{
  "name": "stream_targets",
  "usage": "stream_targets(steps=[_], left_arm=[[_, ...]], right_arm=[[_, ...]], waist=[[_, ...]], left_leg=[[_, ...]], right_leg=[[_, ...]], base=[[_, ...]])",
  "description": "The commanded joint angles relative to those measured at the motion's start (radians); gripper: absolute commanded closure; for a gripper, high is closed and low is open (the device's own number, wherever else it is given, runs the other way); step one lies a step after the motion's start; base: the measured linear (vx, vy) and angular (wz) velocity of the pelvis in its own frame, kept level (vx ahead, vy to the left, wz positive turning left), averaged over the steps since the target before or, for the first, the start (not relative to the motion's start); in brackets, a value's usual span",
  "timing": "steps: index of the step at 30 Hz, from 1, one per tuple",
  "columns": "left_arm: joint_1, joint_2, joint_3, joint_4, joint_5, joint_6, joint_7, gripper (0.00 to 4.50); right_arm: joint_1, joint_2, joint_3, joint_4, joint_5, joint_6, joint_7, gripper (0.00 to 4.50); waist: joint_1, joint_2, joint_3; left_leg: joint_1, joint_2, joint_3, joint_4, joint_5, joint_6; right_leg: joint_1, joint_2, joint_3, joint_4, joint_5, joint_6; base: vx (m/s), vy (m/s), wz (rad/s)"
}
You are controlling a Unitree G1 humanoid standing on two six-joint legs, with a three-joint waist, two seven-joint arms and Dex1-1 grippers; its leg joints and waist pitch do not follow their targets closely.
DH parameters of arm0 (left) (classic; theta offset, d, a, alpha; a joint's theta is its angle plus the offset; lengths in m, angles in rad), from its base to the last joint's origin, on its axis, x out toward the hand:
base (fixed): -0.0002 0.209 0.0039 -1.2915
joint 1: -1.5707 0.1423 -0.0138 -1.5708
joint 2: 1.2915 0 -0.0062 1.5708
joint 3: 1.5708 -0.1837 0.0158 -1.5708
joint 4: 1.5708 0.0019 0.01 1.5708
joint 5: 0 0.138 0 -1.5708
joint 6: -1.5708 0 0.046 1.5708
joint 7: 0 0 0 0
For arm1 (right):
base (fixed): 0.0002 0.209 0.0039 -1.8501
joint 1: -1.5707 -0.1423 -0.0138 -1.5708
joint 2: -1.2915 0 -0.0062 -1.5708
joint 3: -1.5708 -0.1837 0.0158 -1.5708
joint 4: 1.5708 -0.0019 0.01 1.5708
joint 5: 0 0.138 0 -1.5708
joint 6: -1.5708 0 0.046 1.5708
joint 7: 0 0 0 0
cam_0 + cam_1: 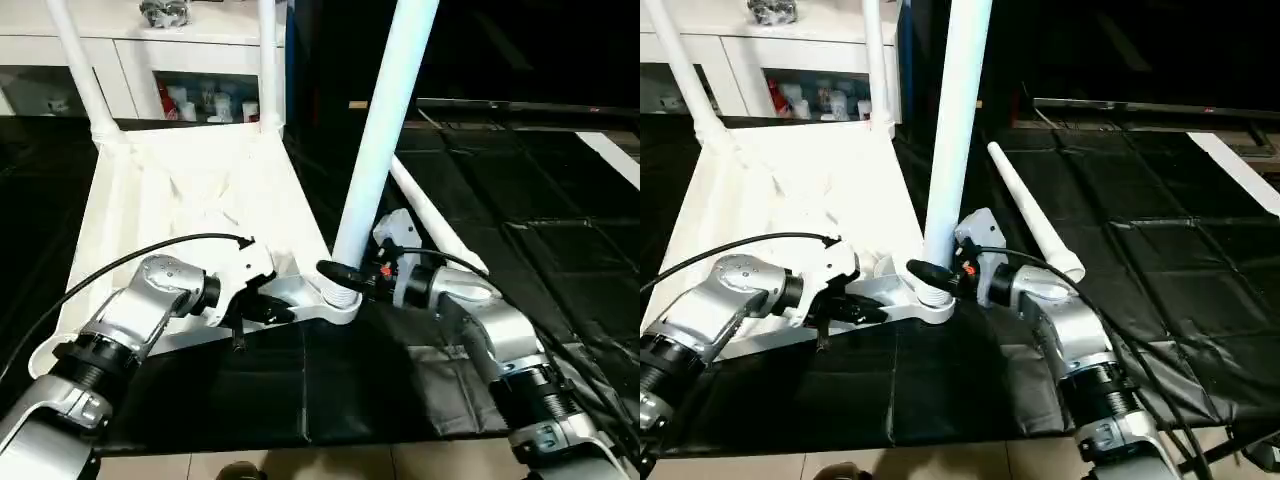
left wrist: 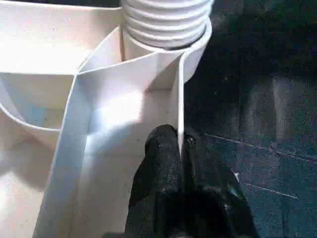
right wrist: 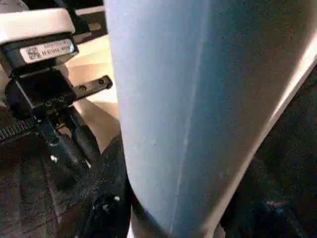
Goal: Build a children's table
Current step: Insert table leg to table base
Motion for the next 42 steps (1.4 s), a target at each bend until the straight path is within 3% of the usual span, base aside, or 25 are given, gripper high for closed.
stream_targets(steps=[1,9,17,20,25,35,42], left_arm=[[-0.018,-0.015,0.039,0.007,-0.024,-0.009,-0.015,4.5],[-0.025,-0.018,0.042,0.018,-0.012,-0.03,-0.038,4.5],[-0.031,-0.037,0.058,0.025,-0.004,-0.027,-0.006,4.5],[-0.023,-0.044,0.063,0.016,0.002,-0.008,0.008,3.95],[-0.013,-0.061,0.068,0.018,0.028,-0.012,0.058,3.76],[0.003,-0.039,0.052,-0.016,0.056,0.025,0.039,3.76],[0.012,-0.023,0.037,-0.046,0.09,0.06,0.066,4.39]], right_arm=[[0.018,-0.017,0.006,-0.008,-0.003,0.017,0.018,2.59],[0.019,-0.019,0.003,0.01,-0.004,0.012,0.021,2.59],[-0.007,-0.007,0.0,0.062,-0.009,0.002,0.027,2.59],[0.0,-0.008,0.002,0.058,-0.01,0.0,0.029,2.59],[0.007,-0.006,0.002,0.053,-0.01,0.0,0.032,2.59],[0.004,-0.008,0.003,0.058,-0.017,-0.004,0.034,2.59],[0.005,-0.008,0.003,0.058,-0.019,-0.006,0.034,2.59]], waist=[[-0.009,0.007,-0.067],[-0.007,0.01,-0.07],[-0.007,0.007,-0.066],[-0.007,0.008,-0.066],[-0.009,0.007,-0.07],[-0.01,0.008,-0.068],[-0.015,0.009,-0.066]], left_leg=[[0.024,0.025,-0.014,-0.078,-0.32,-0.04],[0.021,0.027,-0.012,-0.079,-0.294,-0.038],[0.024,0.027,-0.014,-0.079,-0.322,-0.039],[0.024,0.026,-0.014,-0.079,-0.323,-0.038],[0.018,0.028,-0.016,-0.082,-0.308,-0.036],[0.02,0.028,-0.015,-0.082,-0.313,-0.037],[0.022,0.027,-0.013,-0.081,-0.324,-0.036]], right_leg=[[0.028,-0.089,0.049,-0.113,-0.534,-0.073],[0.031,-0.087,0.052,-0.103,-0.452,-0.1],[0.029,-0.09,0.05,-0.113,-0.525,-0.084],[0.028,-0.091,0.049,-0.114,-0.535,-0.082],[0.033,-0.089,0.049,-0.108,-0.485,-0.089],[0.033,-0.089,0.05,-0.107,-0.477,-0.098],[0.031,-0.088,0.051,-0.109,-0.483,-0.103]], base=[[0.0,0.0,0.0],[0.0,0.0,0.0],[0.0,0.0,0.0],[0.0,0.0,0.0],[0.0,0.0,0.0],[0.0,0.0,0.0],[0.0,0.0,0.0]])
